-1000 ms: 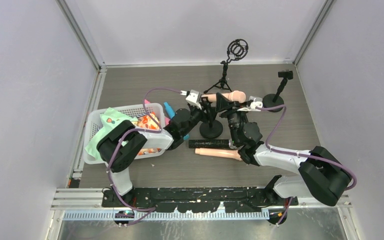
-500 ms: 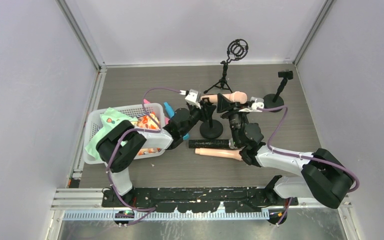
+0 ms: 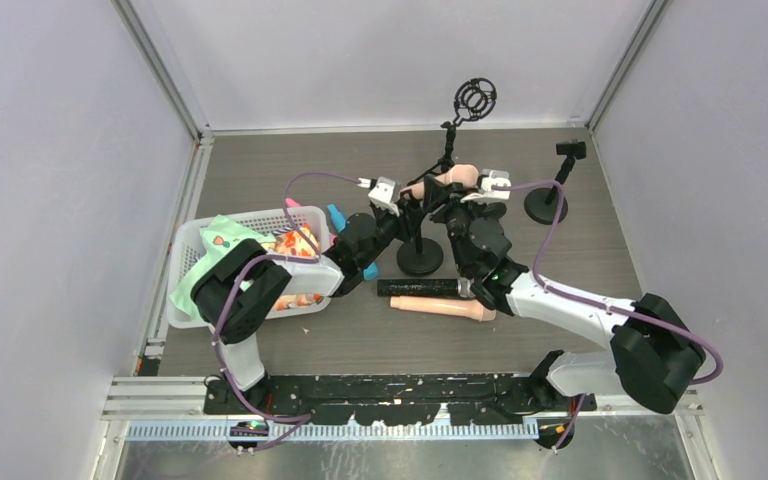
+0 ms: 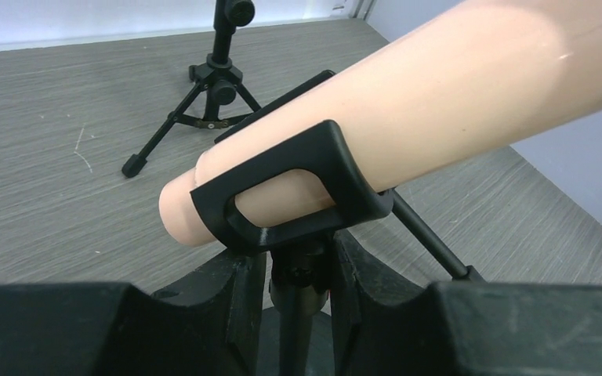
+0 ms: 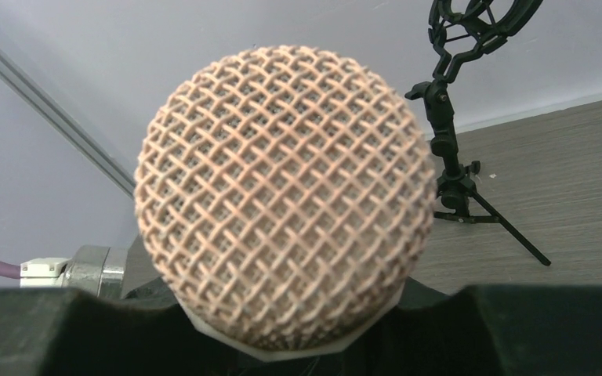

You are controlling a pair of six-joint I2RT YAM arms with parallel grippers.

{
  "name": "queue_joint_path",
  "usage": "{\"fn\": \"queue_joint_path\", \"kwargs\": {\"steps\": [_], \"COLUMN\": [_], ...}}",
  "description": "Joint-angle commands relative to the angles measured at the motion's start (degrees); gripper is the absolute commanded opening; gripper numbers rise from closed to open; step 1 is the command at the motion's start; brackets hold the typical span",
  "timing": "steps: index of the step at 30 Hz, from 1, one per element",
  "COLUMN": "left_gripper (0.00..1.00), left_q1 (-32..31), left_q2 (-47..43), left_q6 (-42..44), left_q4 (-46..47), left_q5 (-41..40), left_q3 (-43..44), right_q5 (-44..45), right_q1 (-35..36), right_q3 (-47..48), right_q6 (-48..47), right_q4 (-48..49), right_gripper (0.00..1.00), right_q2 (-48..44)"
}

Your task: Attach the microphones to the stand

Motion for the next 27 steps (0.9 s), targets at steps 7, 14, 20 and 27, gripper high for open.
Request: {"fn": "queue_joint_path", "kwargs": {"steps": [7,14,20,27], "left_gripper": [0.00,0.00,0.00,0.00], "left_q1": [-1.79,-1.79,-1.79,-1.79], "left_q2": [-1.56,-1.44,-1.39,-1.42], "left_q6": [7.32,7.49,7.71,7.66], "left_q4": [8.48,8.48,8.37,8.33], "left_q5": [5.71,7.46,7.54,6.88], "left_q3": [1.94,2.35,2.34,2.04], "right_q5": [-5.67,-7.71,-8.50,-8.83], "right_q1": [0.90,0.90,0.85,0.88], "right_q3": [-2.12,-2.67,-2.85,-2.40], "right_q6": [-0.43,1.73,2.37,2.35], "right_q4": [-23.95,-20.70,-18.08,-16.65], "right_gripper": [0.01,0.01,0.01,0.04], "right_q2": [12.15,18.51,23.13,24.69]}}
